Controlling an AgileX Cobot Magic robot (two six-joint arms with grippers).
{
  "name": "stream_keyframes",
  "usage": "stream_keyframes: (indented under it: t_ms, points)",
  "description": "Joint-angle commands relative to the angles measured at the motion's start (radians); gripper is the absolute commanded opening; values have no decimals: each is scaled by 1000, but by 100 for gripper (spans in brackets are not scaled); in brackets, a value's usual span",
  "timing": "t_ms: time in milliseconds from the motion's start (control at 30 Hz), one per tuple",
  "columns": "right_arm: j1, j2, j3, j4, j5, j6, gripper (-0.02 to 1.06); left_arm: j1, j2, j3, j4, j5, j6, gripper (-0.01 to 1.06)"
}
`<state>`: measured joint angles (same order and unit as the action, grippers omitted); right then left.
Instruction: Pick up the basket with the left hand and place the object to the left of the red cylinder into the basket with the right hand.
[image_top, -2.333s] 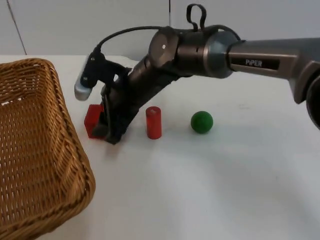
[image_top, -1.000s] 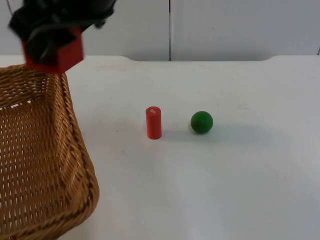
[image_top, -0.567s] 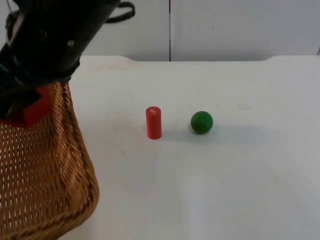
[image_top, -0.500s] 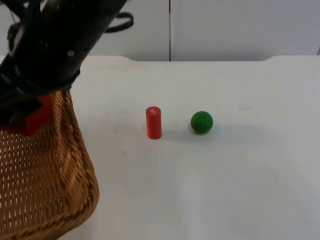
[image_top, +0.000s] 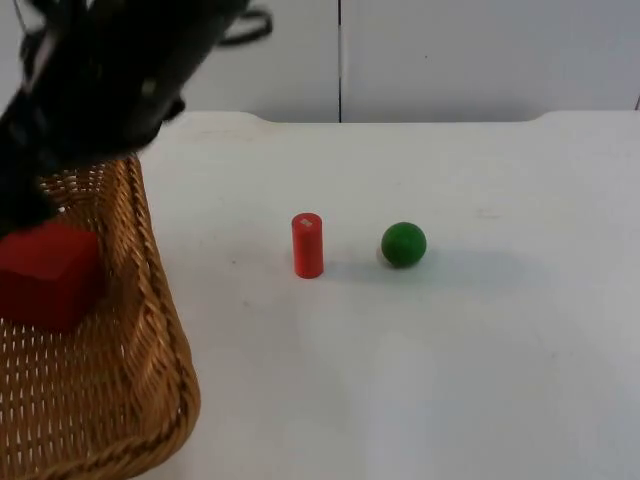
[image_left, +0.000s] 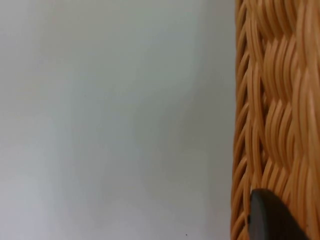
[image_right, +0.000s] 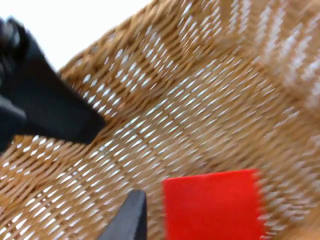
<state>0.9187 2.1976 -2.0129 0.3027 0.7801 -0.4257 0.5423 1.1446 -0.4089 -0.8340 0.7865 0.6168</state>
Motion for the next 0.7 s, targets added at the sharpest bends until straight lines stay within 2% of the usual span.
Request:
stream_keyframes:
  t_ms: [0,100,233,300,333,467,500,633,667]
  points:
    - [-24,-59,-3,-12,15,-1,101,6,-8,1,-45,9,6,0]
    - [-117,-142,6,-12,84,41,101,6,-8,1,-45,5,6,0]
    - [-208,-209,79,-12,87,59,101,6,-8,1,-45,2,6,0]
    - [-295,-297,212,-12,54,80,101,6,-8,1,-45,1,7,0]
    - [-295,-297,212,-12,54,80,101,6,-8,1,-45,1,7,0]
    - [-420,-490,499,-11,-10,91,101,6,-8,1,-47,-1,7,0]
    - [-420,-490,499,-11,-10,91,101,6,-8,1,-47,-1,7,0]
    - [-515,-711,742,-11,-16,110,101,6,-8,1,-47,-6,7,0]
    - [-515,-711,742,-11,-16,110,101,6,-8,1,-47,-6,7,0]
